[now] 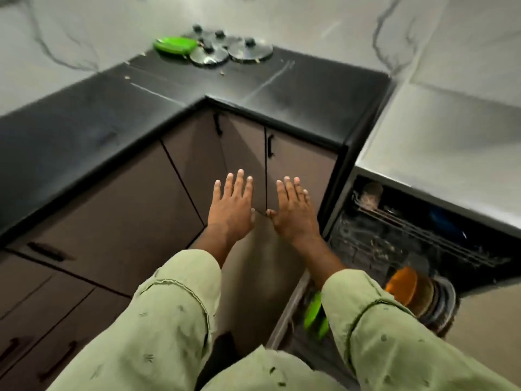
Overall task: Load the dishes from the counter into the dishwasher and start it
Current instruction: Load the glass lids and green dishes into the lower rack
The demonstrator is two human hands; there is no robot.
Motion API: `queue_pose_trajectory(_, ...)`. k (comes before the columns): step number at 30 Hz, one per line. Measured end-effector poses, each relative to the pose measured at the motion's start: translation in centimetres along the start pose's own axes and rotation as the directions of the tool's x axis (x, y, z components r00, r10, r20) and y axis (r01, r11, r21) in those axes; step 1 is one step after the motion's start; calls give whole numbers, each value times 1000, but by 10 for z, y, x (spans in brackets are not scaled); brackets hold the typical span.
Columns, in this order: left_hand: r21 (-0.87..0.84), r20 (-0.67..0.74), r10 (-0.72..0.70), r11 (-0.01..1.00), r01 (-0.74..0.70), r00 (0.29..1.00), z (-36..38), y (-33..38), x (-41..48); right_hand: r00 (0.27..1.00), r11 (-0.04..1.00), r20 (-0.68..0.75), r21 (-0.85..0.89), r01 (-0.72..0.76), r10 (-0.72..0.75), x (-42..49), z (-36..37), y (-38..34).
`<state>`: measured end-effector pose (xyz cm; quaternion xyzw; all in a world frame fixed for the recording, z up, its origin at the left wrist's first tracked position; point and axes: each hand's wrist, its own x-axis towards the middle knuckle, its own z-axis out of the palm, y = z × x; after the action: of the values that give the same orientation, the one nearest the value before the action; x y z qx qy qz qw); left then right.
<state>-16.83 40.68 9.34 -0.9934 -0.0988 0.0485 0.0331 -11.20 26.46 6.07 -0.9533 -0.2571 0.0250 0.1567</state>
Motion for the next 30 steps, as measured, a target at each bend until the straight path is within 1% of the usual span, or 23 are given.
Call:
queue_pose_trajectory(4, -21, -109, -77, 997, 75, 991, -30, -50, 15, 991, 995, -93, -36, 92, -95, 41, -29, -43)
queue_pose_trajectory(8, -16, -181, -98, 995, 97, 979, -55, -104, 38, 969, 987, -200, -100, 126, -144, 88, -49, -91)
queue_pose_trajectory(12, -48, -222, -110, 994, 102, 969, -72, -154, 64, 956, 982, -234, -105, 158, -178, 134, -62, -135)
queue_pose_trajectory(14, -62, -276, -119, 992, 106, 954, -81, -188, 80, 942, 979, -269, -110, 174, -198, 163, -65, -163)
queue_pose_trajectory(16, -73, -303, -119, 992, 102, 946, -86, -219, 98, 939, 977, -274, -106, 185, -207, 187, -70, -186)
queue_pose_trajectory(23, -60, -255, -110, 993, 98, 961, -74, -298, 140, 954, 983, -250, -122, 136, -164, 244, -50, -223)
queue_pose_trajectory(27, -83, -221, -105, 993, 89, 970, -64, -312, 164, 967, 981, -201, -152, 124, -153, 263, -39, -225)
queue_pose_trajectory(30, -97, -205, -69, 994, 50, 976, -60, -308, 186, 972, 982, -194, -162, 98, -129, 283, -32, -216)
